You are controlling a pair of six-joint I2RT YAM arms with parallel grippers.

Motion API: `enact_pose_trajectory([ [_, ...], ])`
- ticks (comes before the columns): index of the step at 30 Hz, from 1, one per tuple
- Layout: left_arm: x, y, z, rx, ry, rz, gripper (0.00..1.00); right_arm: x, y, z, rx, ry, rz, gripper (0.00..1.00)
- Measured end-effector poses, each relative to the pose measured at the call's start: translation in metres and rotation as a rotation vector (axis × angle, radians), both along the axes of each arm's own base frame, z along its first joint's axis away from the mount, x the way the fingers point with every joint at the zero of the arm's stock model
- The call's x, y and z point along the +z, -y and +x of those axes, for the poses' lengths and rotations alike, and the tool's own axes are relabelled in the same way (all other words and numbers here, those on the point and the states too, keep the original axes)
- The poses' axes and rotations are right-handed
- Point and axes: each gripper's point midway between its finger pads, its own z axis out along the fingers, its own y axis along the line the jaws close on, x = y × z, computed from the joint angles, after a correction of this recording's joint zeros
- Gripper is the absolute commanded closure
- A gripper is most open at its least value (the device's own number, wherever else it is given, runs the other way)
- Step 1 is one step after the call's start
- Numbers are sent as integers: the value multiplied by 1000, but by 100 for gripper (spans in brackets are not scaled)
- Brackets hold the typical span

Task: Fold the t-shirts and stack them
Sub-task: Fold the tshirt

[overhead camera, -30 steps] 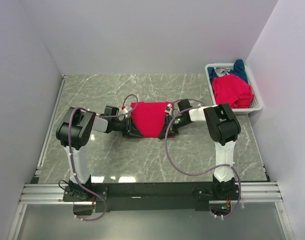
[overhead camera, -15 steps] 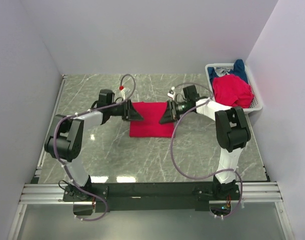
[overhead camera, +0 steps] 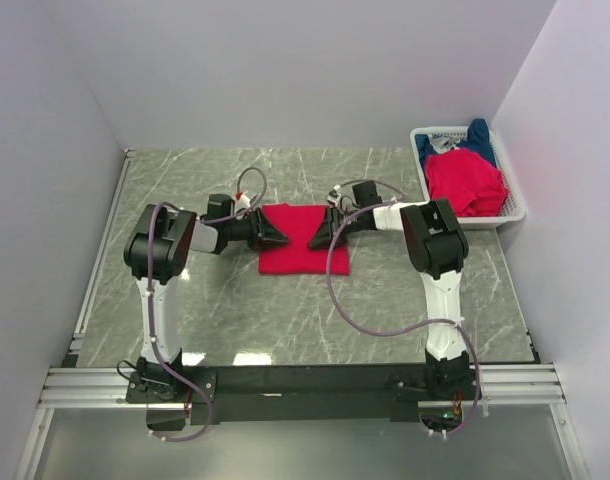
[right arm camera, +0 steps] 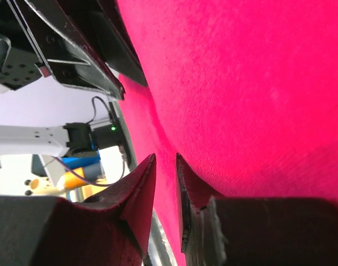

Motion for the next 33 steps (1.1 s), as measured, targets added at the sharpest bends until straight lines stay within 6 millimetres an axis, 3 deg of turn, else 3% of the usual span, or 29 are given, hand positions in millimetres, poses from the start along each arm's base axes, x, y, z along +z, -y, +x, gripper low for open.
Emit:
enact_pose_trajectory([
  [3,0,-13,-12,24,-17,11,66,-1,1,-7,16,21,-17,71],
  [9,3,-31,-65,7,-63,51,64,4,3,-58,99,5,-46,70],
  [12,20,-31,-66,-14,-8,60,62,17,0,-67,117,-1,-34,69],
  [15,50,-25,-41,-18,103,40,62,41,-3,-54,91,35,1,69],
  [19,87,-14,7,3,248,-1,63,75,-12,-8,44,145,56,70],
  [22,92,-7,34,24,280,-23,64,83,-16,20,6,191,94,71],
  [25,75,-1,51,51,244,-30,64,67,-13,40,-42,158,106,72],
  [31,11,-8,55,114,63,-8,64,4,12,62,-174,-30,72,74],
  [33,5,-13,56,127,32,-22,64,4,21,66,-193,-52,84,74],
])
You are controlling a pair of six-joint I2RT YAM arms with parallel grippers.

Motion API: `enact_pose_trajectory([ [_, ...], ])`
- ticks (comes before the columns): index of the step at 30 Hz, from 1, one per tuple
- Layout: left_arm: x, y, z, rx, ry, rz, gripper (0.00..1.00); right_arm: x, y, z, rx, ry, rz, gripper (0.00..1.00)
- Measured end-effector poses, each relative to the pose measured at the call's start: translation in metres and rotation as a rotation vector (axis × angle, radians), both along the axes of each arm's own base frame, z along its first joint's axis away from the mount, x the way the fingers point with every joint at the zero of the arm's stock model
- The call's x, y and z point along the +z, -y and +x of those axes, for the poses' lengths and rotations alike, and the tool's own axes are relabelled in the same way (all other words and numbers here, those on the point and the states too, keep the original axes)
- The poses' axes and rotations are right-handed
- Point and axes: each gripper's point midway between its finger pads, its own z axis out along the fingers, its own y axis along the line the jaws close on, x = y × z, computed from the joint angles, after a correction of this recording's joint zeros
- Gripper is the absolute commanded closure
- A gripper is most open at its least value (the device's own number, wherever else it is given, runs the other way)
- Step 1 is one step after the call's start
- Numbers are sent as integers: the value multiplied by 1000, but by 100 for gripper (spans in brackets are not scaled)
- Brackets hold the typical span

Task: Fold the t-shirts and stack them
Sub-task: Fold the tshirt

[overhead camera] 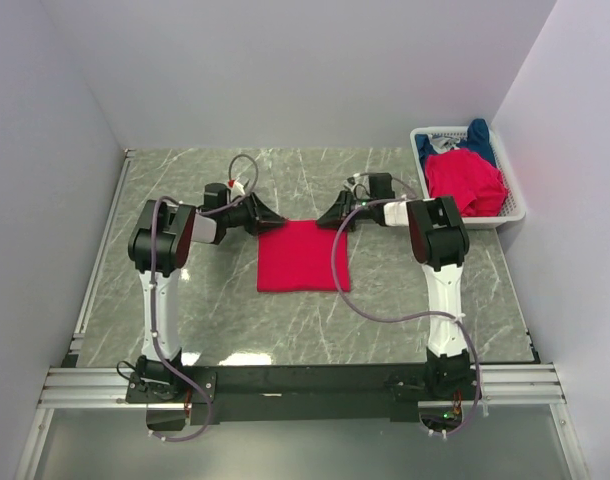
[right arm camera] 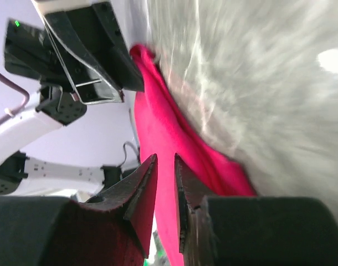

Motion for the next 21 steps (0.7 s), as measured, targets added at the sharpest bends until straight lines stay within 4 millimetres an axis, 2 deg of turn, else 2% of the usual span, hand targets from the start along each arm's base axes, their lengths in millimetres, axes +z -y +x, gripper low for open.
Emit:
enact_pose_trajectory([
  [5,1,-24,13,51,12,0,61,1,21,18,-65,27,-9,71],
  [7,1,-37,18,73,20,11,54,5,26,21,-77,32,-10,62],
  [10,9,-56,22,102,38,63,50,21,29,22,-83,65,-23,47],
  [11,14,-62,23,111,60,104,47,30,30,21,-84,87,-34,35],
  [12,21,-69,25,127,79,149,42,41,31,18,-84,104,-44,27],
  [13,34,-75,29,147,110,206,21,55,33,16,-85,144,-62,21],
  [14,49,-79,31,156,152,255,9,73,36,12,-85,185,-76,15],
  [17,115,-79,29,191,308,390,0,137,44,2,-91,367,-121,13],
  [19,158,-66,16,212,415,468,0,176,52,-6,-105,481,-151,12],
  [21,184,-46,-3,212,478,513,1,208,63,-15,-128,583,-193,11],
])
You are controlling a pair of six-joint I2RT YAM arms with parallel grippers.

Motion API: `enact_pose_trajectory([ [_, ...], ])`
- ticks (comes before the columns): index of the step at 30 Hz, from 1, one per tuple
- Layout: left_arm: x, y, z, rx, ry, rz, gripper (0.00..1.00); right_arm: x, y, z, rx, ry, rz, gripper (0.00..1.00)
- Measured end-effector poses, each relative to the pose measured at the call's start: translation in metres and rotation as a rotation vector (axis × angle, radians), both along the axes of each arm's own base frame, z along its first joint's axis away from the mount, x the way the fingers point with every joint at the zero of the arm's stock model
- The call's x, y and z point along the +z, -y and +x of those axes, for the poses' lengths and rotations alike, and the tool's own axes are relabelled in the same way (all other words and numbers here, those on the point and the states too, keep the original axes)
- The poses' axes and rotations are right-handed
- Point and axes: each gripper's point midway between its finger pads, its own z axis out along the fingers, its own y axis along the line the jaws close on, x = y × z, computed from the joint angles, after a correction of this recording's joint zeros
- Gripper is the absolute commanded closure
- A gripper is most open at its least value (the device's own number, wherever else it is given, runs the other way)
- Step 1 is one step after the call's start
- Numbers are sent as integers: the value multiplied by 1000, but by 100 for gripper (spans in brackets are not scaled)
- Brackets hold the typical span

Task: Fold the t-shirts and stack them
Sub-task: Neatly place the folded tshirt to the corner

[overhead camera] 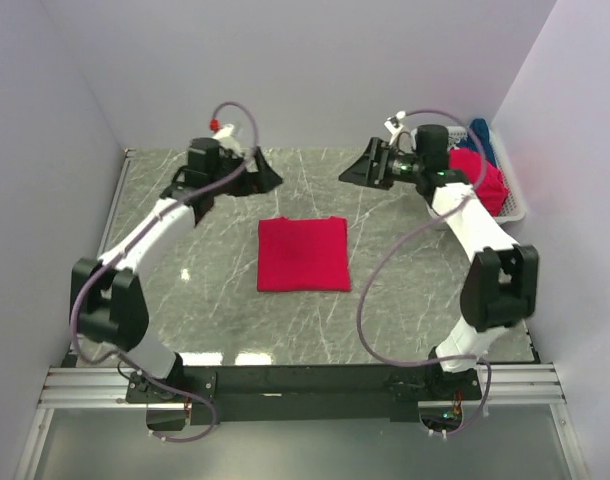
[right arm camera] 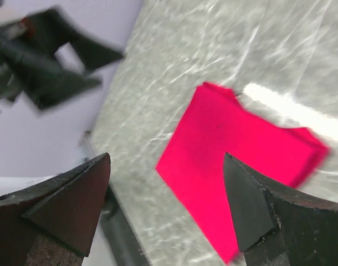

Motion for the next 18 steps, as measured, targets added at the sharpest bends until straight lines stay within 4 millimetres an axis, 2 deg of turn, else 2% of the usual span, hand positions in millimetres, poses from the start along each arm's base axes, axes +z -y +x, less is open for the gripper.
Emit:
enact_pose_trajectory([
  [2,14,28,-25,-8,31,44,1,18,12,-8,-25,60,-39,11],
  [3,14,40,-37,-8,30,67,1,20,18,-11,-40,72,-62,11],
  [5,2,62,-60,-7,-3,122,0,13,30,-17,-62,60,-105,10],
  [9,-57,84,-88,35,-127,287,1,-29,51,-32,-89,-60,-175,9],
  [13,-113,87,-102,77,-232,425,1,-66,66,-52,-105,-170,-219,8],
  [15,-139,87,-105,99,-280,483,1,-74,72,-62,-112,-195,-233,8],
  [18,-167,86,-102,129,-331,544,1,-73,76,-70,-111,-192,-244,7],
])
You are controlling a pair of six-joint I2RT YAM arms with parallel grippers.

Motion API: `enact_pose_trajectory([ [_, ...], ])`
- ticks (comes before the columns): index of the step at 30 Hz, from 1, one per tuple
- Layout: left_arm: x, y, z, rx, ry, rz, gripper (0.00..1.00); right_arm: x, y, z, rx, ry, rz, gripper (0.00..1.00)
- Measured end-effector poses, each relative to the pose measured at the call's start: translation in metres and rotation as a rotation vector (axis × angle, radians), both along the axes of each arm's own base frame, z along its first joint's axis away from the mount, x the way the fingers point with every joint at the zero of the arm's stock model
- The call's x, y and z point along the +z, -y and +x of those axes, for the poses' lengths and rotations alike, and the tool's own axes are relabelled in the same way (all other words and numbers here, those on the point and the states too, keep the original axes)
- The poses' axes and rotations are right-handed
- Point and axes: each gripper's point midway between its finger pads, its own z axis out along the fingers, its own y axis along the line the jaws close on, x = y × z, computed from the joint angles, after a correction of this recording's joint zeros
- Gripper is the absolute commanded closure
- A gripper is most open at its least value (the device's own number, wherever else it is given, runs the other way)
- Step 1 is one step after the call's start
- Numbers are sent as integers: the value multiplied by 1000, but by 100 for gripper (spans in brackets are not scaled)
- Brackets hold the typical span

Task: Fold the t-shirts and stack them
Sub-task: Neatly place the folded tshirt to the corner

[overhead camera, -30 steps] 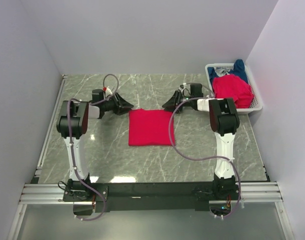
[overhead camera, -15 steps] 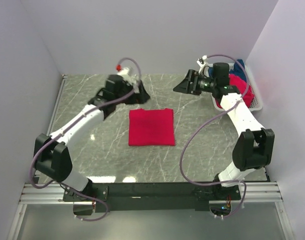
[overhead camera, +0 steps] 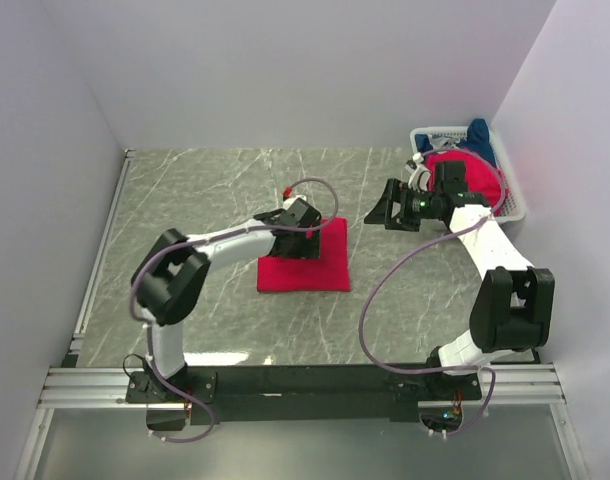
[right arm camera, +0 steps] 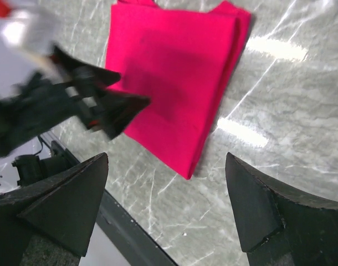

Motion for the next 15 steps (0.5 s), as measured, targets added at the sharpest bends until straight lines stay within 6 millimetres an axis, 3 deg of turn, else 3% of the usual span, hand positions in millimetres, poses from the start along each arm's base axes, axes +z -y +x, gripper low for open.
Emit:
enact_pose_trajectory([
  [4,-28,-4,8,30,-32,68,1,5,11,2,-14,26,-3,7],
  [8,-26,-17,20,59,-29,73,1,4,21,3,-32,25,-9,7],
  [11,-28,-47,40,124,-34,80,1,3,25,3,-39,25,-12,6],
  [15,-29,-123,75,270,-39,106,1,4,26,3,-36,28,-9,6],
])
